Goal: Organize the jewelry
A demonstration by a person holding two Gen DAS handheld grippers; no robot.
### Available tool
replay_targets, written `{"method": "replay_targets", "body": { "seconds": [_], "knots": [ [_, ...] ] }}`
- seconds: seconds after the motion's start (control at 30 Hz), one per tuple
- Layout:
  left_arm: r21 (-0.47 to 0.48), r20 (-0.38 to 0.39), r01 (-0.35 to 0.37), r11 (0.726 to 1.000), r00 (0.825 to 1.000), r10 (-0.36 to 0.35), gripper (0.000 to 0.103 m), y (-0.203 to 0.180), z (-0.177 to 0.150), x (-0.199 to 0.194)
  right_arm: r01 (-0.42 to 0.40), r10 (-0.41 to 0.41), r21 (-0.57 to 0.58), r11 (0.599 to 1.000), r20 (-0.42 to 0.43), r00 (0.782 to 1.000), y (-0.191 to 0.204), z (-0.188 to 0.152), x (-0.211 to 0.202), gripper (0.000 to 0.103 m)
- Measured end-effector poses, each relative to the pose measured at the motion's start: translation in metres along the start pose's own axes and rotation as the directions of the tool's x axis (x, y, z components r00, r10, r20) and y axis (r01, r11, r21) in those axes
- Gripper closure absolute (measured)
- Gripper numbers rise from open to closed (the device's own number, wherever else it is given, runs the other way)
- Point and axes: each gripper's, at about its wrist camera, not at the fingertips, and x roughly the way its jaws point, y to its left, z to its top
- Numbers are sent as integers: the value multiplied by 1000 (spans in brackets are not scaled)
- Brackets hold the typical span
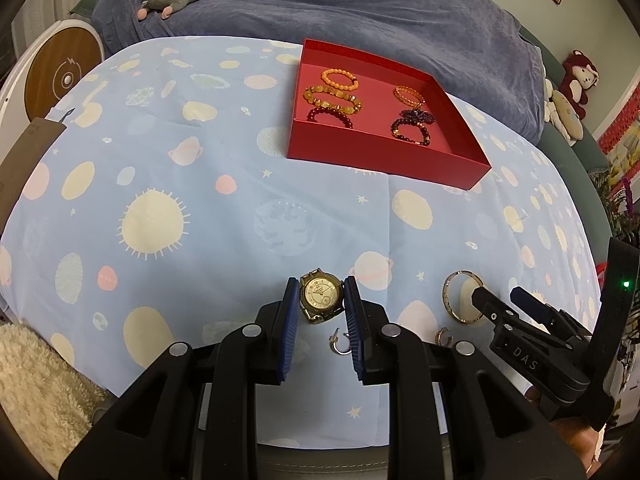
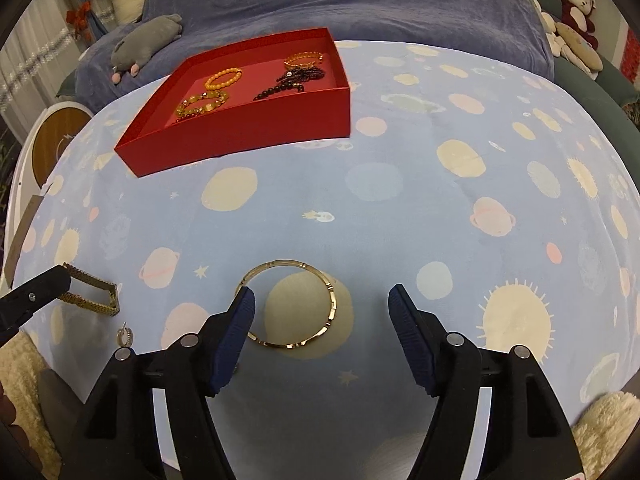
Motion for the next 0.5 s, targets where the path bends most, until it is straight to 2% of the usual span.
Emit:
{"method": "replay_targets", "body": {
  "seconds": [0.2, 0.3, 0.5],
  "knots": [
    [13, -5, -2, 1000, 1000, 2, 81, -2, 0, 1, 36, -41, -91, 995, -48, 998, 24, -1, 19, 36],
    [14, -7, -5, 1000, 1000, 5, 81, -1, 0, 2, 35, -39, -72, 997, -43, 998, 23, -3, 21, 43],
    [9, -8, -4, 1000, 1000, 4, 81, -1, 0, 3, 25, -27, -52, 998, -43, 999, 18, -2, 17, 43]
  ]
}}
